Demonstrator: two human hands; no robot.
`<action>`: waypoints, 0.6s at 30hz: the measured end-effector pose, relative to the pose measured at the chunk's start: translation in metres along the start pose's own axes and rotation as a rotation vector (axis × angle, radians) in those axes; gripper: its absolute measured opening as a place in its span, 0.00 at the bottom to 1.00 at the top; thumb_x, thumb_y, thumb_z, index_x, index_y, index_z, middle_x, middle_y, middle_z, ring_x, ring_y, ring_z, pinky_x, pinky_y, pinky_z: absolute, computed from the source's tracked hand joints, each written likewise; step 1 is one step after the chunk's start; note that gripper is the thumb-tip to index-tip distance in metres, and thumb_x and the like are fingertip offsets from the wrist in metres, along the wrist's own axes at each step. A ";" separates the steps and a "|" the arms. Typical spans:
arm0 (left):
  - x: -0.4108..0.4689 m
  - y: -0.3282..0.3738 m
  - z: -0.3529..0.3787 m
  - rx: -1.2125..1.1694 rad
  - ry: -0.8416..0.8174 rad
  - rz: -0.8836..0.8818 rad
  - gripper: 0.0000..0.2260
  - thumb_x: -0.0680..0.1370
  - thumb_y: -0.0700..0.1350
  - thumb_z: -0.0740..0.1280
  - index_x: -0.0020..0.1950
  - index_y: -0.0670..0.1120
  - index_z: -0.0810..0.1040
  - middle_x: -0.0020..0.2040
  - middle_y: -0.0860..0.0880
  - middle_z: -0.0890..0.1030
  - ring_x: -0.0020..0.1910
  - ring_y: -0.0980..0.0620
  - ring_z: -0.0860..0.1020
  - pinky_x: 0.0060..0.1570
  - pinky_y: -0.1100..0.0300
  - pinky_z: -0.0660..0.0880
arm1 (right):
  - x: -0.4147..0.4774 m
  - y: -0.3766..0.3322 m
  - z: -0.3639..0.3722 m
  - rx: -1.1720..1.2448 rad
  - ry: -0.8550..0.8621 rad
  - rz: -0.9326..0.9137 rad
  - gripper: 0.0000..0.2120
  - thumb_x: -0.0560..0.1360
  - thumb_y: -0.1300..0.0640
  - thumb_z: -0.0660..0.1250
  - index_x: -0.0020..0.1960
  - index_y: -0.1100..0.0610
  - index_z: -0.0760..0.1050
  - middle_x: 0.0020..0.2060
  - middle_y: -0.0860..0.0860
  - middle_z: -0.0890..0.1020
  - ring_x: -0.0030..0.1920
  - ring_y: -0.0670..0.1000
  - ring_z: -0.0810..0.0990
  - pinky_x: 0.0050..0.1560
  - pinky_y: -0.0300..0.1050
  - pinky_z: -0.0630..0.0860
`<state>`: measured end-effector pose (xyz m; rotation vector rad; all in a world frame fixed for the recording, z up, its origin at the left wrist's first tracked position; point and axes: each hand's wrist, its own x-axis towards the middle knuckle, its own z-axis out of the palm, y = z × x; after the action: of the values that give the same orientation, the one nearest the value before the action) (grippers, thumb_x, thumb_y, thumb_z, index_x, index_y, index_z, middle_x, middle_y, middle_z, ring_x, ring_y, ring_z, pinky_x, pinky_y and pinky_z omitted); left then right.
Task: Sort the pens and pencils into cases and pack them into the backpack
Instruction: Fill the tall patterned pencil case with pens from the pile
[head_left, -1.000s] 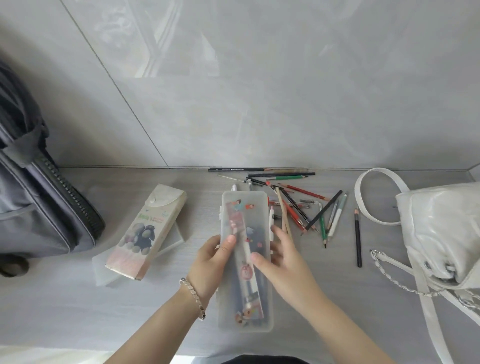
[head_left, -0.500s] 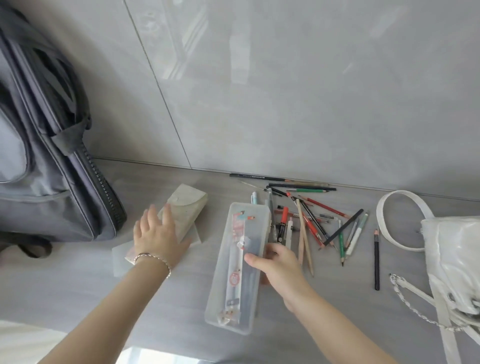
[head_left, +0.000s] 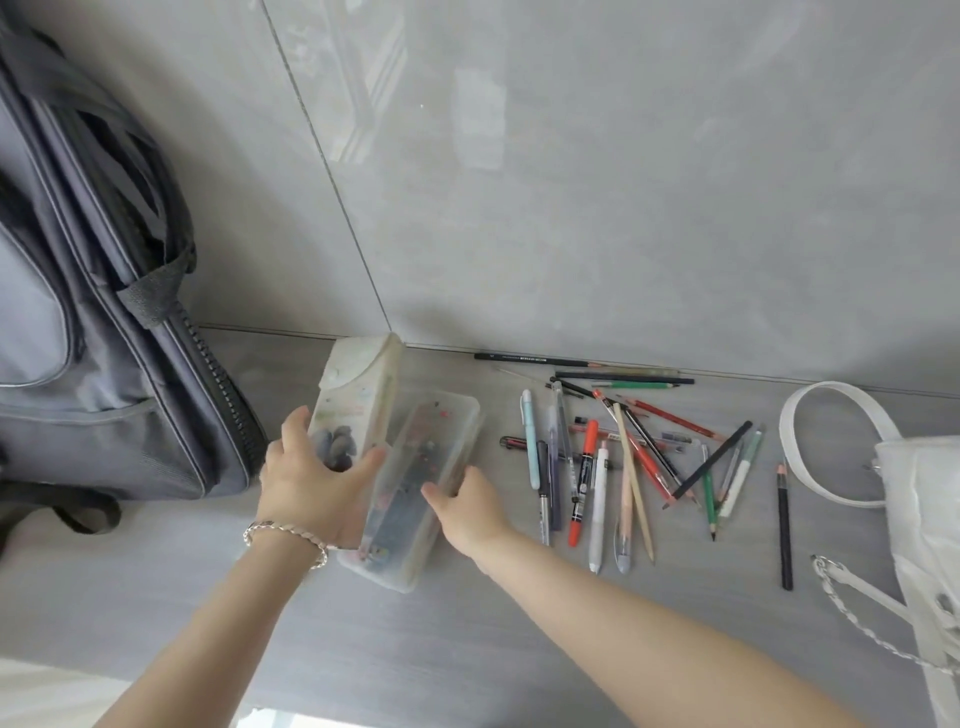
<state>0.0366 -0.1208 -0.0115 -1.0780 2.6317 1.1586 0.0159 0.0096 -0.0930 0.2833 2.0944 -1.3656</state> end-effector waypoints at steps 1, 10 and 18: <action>-0.003 0.003 0.000 -0.012 -0.030 0.007 0.41 0.68 0.51 0.73 0.74 0.50 0.54 0.69 0.43 0.63 0.64 0.46 0.67 0.66 0.52 0.63 | 0.001 -0.002 -0.002 -0.071 -0.031 -0.036 0.18 0.76 0.52 0.64 0.59 0.64 0.71 0.55 0.58 0.76 0.55 0.57 0.76 0.55 0.45 0.72; -0.037 0.006 0.026 0.372 -0.385 0.421 0.45 0.59 0.60 0.70 0.73 0.51 0.57 0.53 0.55 0.63 0.52 0.53 0.73 0.54 0.63 0.70 | -0.055 -0.014 -0.101 -0.121 0.157 -0.484 0.36 0.71 0.48 0.69 0.73 0.51 0.54 0.62 0.42 0.60 0.66 0.41 0.60 0.65 0.35 0.60; -0.059 0.028 0.046 0.717 -0.419 0.842 0.43 0.64 0.60 0.68 0.74 0.52 0.54 0.65 0.55 0.65 0.62 0.53 0.70 0.63 0.63 0.64 | -0.077 0.045 -0.135 -0.467 0.174 -0.312 0.29 0.75 0.45 0.62 0.72 0.51 0.57 0.64 0.48 0.68 0.62 0.50 0.71 0.59 0.41 0.69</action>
<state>0.0535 -0.0430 -0.0079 0.3839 2.7624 0.3044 0.0476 0.1596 -0.0433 -0.1300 2.6109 -0.9937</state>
